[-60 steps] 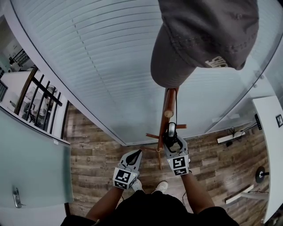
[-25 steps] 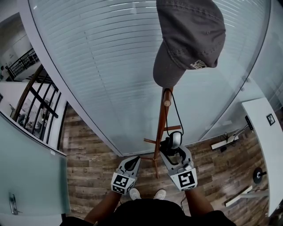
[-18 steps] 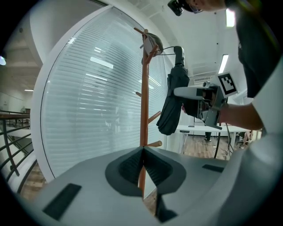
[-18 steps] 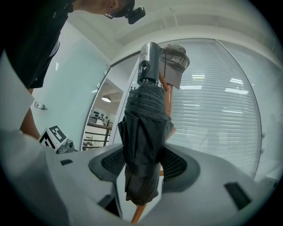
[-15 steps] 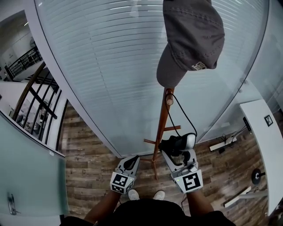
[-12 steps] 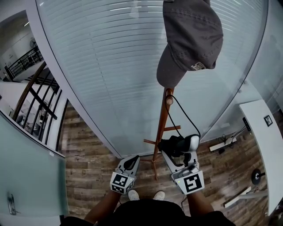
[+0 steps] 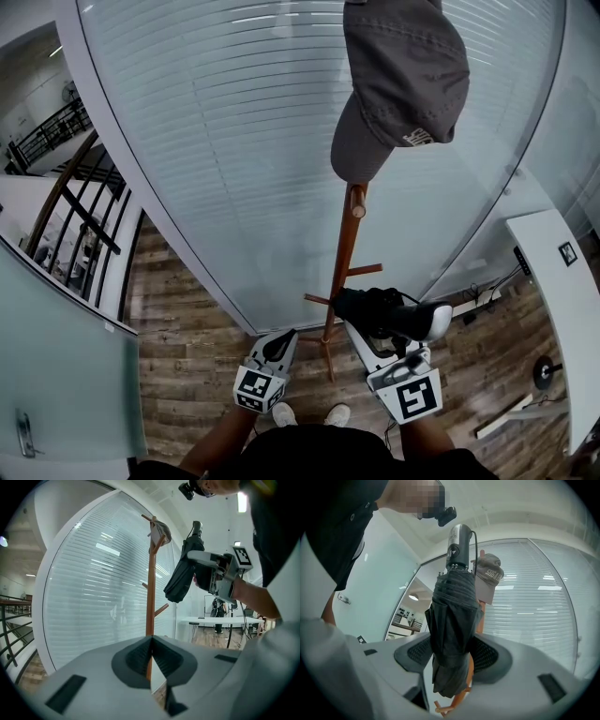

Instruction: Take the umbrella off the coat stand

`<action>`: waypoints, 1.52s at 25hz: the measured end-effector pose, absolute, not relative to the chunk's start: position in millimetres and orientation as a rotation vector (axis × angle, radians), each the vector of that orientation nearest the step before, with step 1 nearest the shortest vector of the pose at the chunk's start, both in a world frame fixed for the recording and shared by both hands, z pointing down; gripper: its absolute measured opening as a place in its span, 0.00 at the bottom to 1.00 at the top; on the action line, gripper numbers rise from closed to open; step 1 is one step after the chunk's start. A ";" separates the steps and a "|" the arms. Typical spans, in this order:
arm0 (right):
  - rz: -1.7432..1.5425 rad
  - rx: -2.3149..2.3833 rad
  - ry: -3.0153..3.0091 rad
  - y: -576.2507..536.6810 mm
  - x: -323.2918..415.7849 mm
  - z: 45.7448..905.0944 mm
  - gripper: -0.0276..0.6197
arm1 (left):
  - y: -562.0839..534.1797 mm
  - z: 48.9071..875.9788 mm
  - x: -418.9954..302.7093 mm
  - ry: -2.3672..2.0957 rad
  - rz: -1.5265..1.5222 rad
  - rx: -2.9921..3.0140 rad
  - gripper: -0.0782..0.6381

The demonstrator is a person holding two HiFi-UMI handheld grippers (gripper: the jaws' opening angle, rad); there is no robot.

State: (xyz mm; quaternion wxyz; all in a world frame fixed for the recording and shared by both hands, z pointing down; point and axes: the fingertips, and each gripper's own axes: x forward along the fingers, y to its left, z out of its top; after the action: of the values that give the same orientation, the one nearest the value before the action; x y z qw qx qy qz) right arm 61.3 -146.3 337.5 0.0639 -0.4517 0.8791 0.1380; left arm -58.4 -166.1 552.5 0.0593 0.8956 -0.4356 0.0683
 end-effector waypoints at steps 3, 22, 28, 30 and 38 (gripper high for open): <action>0.425 -1.393 2.645 -146.9 66.8 341.0 0.42 | -166.4 548.8 -55.8 -1.310 0.187 2.720 0.13; 0.171 -1.795 2.621 -164.1 138.4 453.3 0.42 | -169.1 543.2 -26.3 -1.191 0.161 2.799 0.13; 0.010 -1.900 2.658 -157.8 151.0 501.1 0.42 | -167.4 546.9 -22.0 -1.173 0.172 2.804 0.13; 0.008 -1.903 2.657 -158.8 152.2 505.9 0.42 | -167.3 546.2 -21.0 -1.183 0.169 2.804 0.13; -0.054 -1.937 2.682 -157.2 153.6 546.0 0.42 | -163.3 557.6 -21.7 -1.173 0.212 2.797 0.13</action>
State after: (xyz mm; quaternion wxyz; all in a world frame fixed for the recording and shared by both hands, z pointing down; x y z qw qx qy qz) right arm 153.6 -157.2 546.0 -0.0833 -0.5833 0.8078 -0.0164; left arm -21.7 -163.3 557.6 0.0506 0.9188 -0.3852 0.0695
